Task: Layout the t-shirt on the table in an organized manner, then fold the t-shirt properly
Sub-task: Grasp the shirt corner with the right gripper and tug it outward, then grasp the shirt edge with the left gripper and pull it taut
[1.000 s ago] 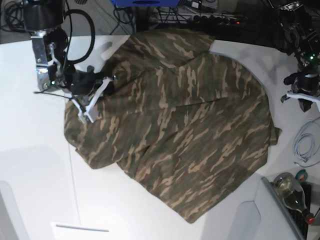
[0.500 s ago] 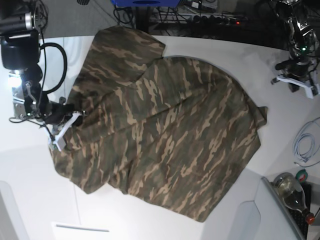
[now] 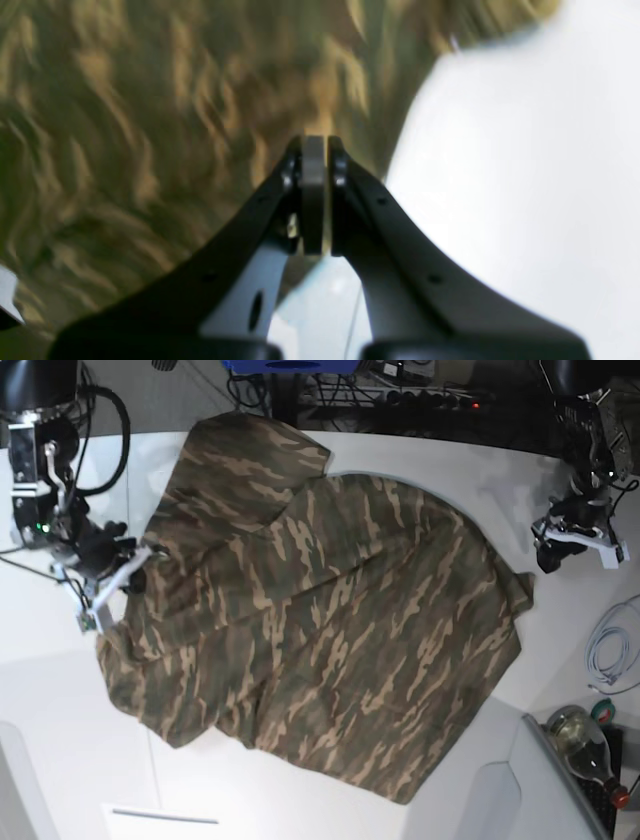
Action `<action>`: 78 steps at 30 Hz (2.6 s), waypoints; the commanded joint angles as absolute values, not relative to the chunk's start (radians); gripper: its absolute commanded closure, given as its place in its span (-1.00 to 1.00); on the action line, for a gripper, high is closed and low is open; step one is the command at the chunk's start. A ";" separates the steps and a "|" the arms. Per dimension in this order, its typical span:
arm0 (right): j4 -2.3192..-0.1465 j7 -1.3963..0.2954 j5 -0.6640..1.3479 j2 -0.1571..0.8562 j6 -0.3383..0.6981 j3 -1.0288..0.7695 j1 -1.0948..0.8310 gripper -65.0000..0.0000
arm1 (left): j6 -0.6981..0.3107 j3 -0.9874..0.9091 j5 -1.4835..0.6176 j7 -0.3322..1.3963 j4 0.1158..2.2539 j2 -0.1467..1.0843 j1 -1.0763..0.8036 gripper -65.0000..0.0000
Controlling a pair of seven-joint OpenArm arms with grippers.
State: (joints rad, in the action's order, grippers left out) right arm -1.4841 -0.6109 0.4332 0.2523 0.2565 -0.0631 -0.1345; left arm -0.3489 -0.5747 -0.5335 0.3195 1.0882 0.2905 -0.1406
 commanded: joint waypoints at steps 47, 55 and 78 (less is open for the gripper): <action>-1.353 -0.588 0.449 0.214 0.260 -0.110 -0.045 0.94 | -0.131 -0.579 -0.381 1.112 1.652 0.245 0.114 1.00; -1.412 -0.588 0.450 0.173 0.255 -0.139 -0.094 0.93 | -0.131 -0.581 -0.383 1.182 1.728 0.243 0.124 1.00; -1.573 -0.634 0.450 0.031 0.286 -0.243 -0.437 -0.61 | -0.133 -0.581 -0.383 0.823 1.558 0.245 -0.213 1.00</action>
State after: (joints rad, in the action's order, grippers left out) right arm -1.5658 -0.6361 0.4454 0.0307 0.2775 -0.2443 -0.4393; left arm -0.1307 -0.5758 -0.3744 0.8383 1.5406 0.2302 -0.2142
